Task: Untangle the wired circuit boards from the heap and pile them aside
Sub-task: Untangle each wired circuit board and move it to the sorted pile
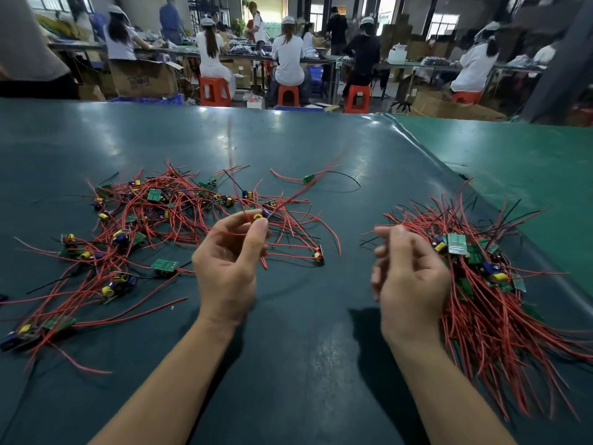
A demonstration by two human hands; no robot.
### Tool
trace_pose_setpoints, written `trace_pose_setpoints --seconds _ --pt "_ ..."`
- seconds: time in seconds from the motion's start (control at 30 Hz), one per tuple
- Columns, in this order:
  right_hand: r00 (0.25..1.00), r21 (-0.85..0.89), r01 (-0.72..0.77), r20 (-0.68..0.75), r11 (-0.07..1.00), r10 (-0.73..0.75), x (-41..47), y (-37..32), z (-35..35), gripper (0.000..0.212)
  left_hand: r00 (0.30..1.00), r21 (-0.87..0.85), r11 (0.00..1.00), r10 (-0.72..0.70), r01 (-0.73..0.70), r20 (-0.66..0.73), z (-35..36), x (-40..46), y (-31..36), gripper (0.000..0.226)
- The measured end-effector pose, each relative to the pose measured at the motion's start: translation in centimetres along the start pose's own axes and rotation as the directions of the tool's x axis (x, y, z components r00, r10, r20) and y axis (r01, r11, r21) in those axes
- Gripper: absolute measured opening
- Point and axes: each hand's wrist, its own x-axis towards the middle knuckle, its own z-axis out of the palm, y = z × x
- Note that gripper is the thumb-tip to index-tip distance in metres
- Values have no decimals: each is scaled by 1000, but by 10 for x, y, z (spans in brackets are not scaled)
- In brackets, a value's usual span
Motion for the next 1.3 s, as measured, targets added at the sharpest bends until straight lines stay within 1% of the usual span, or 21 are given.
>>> trace_pose_setpoints --seconds 0.03,0.1,0.17,0.2,0.27,0.33,0.4,0.43,0.47,0.53,0.57,0.6,0.67,0.73,0.8,0.87,0.93,1.0,1.13,1.2,1.3 --pt "999 -4 -25 37 1000 25 -3 2 5 24 999 -37 999 -29 30 23 1 0 1 8" --pt "992 -17 -117 48 993 118 -2 2 8 16 996 -70 995 -71 75 61 1 0 3 7" --pt "977 -53 -205 41 977 207 3 3 4 13 992 -64 991 -113 116 49 0 4 5 8" --pt "971 -67 -233 43 970 236 5 4 2 12 988 -77 986 -149 151 33 0 6 6 13" --pt "969 -62 -237 49 969 241 6 5 -1 14 965 -161 952 -255 261 55 2 7 8 19" --pt "978 -98 -195 54 976 201 5 6 -3 17 925 -250 893 -343 374 160 5 4 11 15" --pt "977 -168 -176 91 970 193 4 4 -3 20 878 -240 850 -421 469 228 8 0 16 19" --pt "961 -145 -222 133 964 241 4 3 -3 22 850 -228 825 -466 518 246 9 -1 17 22" --pt "925 -93 -313 194 945 325 3 1 -3 25 822 -219 798 -507 561 259 10 -3 17 23" --pt "798 -44 -511 346 859 493 2 -3 -2 26 782 -202 761 -562 617 269 12 -5 18 24" --pt "744 -73 -550 410 832 527 2 -4 -2 30 770 -184 754 -579 631 269 13 -6 18 25" --pt "712 -113 -547 459 830 531 0 -4 -1 34 762 -157 754 -588 638 271 14 -7 17 27" --pt "698 -159 -482 525 862 487 -4 -2 0 39 743 -67 765 -595 641 306 14 -10 14 31" --pt "712 -174 -383 570 907 410 -10 0 2 39 711 88 789 -590 608 382 15 -16 10 38" --pt "742 -186 -310 566 932 359 -13 2 5 33 673 219 805 -585 552 453 15 -22 8 41" --pt "774 -173 -334 511 927 374 -12 5 6 31 641 282 805 -588 522 494 14 -26 7 37" --pt "790 -172 -363 464 916 400 -11 5 6 32 624 316 810 -584 494 520 14 -27 9 34" --pt "781 -234 -349 464 908 419 -11 3 4 29 622 331 812 -581 480 524 15 -27 9 36" --pt "700 -302 -376 527 876 482 -13 -3 2 38 675 361 802 -596 476 435 16 -27 8 54" --pt "706 -297 -370 526 880 475 -14 -5 3 30 692 361 799 -598 480 405 17 -27 8 58" --pt "743 -203 -433 472 878 475 -10 -6 5 14 666 303 801 -598 516 446 18 -26 8 51"
